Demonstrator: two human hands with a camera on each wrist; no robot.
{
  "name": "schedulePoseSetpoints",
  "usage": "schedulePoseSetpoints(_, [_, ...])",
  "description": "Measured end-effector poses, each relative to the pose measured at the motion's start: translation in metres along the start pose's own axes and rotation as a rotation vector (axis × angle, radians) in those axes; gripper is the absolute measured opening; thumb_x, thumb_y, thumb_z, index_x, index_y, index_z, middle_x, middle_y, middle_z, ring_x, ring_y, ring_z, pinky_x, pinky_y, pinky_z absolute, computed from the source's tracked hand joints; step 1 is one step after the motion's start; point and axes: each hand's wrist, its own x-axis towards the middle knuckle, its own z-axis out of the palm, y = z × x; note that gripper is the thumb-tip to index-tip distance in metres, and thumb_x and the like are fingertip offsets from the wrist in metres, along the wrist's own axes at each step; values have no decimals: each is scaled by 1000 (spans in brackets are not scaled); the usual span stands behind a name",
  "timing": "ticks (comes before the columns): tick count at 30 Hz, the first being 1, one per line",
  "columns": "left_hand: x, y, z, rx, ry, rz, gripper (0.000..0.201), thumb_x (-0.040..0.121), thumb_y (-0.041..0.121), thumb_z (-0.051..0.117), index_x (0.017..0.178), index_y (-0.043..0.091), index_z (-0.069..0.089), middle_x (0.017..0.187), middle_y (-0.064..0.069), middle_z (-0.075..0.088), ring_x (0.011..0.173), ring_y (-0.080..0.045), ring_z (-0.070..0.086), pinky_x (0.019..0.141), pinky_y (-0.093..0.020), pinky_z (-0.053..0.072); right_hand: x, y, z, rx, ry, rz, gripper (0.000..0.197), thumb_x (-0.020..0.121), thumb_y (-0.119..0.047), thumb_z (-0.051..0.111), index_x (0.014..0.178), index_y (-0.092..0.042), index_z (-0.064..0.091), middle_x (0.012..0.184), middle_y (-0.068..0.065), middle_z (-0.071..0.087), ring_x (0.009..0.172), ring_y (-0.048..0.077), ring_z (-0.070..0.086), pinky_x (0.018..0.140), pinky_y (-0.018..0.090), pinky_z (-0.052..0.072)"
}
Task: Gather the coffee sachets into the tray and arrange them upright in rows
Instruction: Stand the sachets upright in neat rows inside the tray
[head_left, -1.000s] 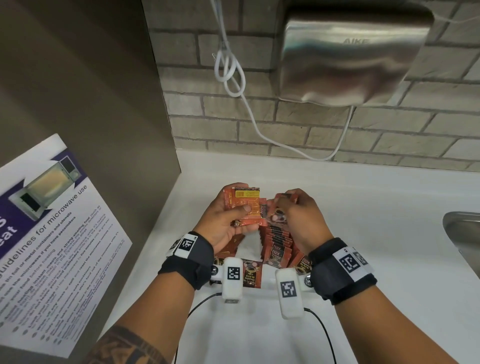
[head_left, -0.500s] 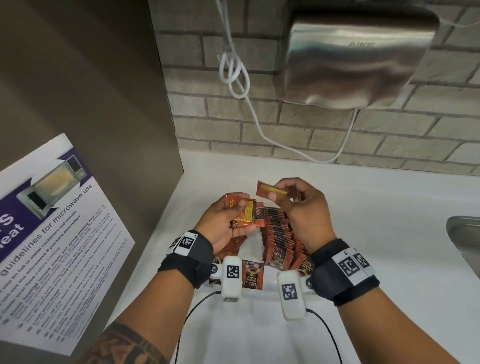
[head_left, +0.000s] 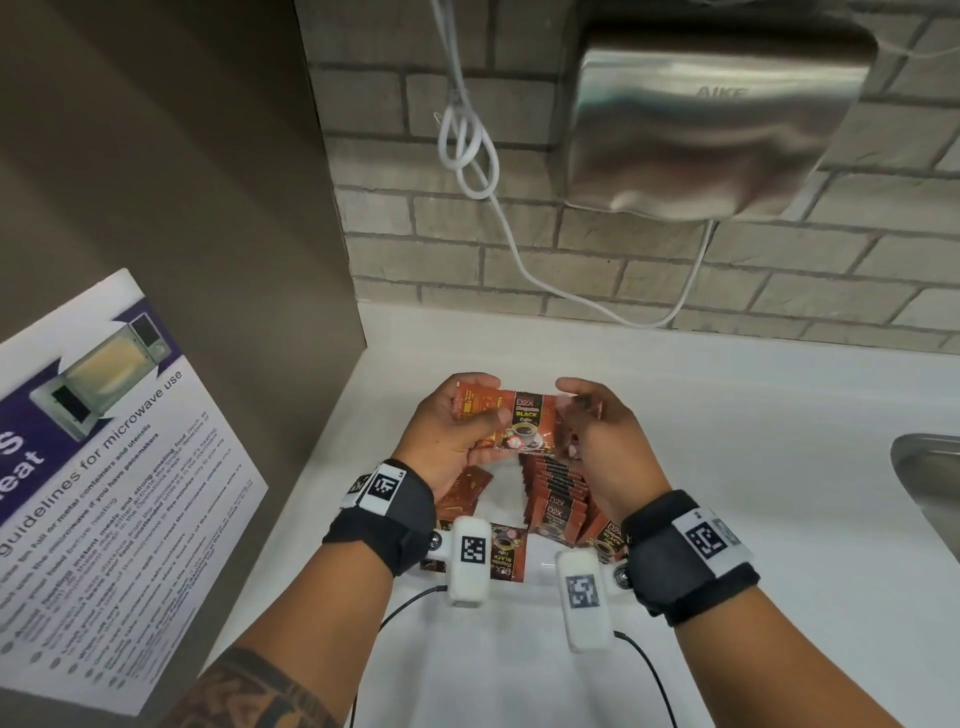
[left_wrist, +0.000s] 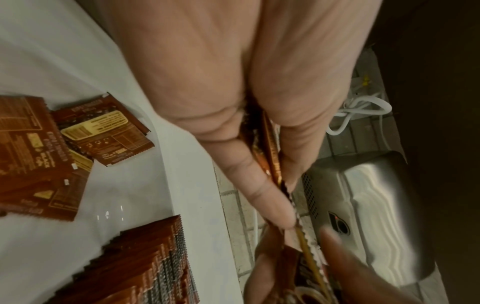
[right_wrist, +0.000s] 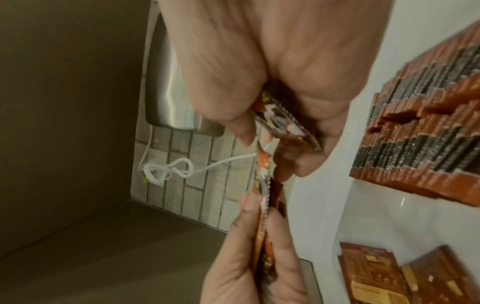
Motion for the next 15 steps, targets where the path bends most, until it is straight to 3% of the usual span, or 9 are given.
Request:
schedulePoseSetpoints(2, [-1,0,4,2,-33,11,40,83,3,76,118,12,60,107,-13,72,94,-28,73,65,-35,61,2,3,-1,-111,-71,57,51,78,-58,76,120,-33,62,104,-8,72,93,14,69,89,43,57])
schedulePoseSetpoints(4, [-2,-2,7,40,-56,25,40,82,5,77,117,12,60,104,-12,71,93,-26,72,66,-36,60,1,3,1,-122,-164,66,69,68,-58,84,126,-26,61,112,-5,73,104,16,70,94,42,55])
schedulePoseSetpoints(7, [-2,-4,5,34,-73,2,24,97,5,62,119,13,60,110,-16,71,100,-29,72,73,-41,61,1,-1,0,94,-190,99,39,86,-13,77,123,-16,64,110,7,75,103,26,72,90,44,58])
schedulePoseSetpoints(9, [-1,-3,2,0,-57,-34,25,100,1,54,120,15,61,116,-16,69,101,-29,72,73,-40,62,1,-3,-2,146,-165,103,41,90,10,58,122,-14,62,107,15,75,98,29,73,88,44,59])
schedulePoseSetpoints(11, [0,-3,0,15,-44,-26,29,97,-2,58,121,14,61,117,-17,68,98,-29,72,70,-36,62,2,-4,-4,152,-132,79,40,92,11,54,123,-13,59,100,14,76,89,26,74,81,38,60])
schedulePoseSetpoints(13, [-1,-1,2,45,-27,4,35,90,-2,69,121,12,60,113,-19,69,92,-28,72,66,-33,60,1,-6,-4,82,-128,25,33,91,-6,70,122,-15,62,85,7,74,75,20,71,67,28,57])
schedulePoseSetpoints(15, [-1,-1,4,59,-1,14,41,85,0,75,121,10,61,108,-18,71,88,-27,74,64,-32,60,-2,-7,-4,-26,-172,-8,37,82,-19,82,115,-20,66,76,6,72,67,19,65,64,30,55])
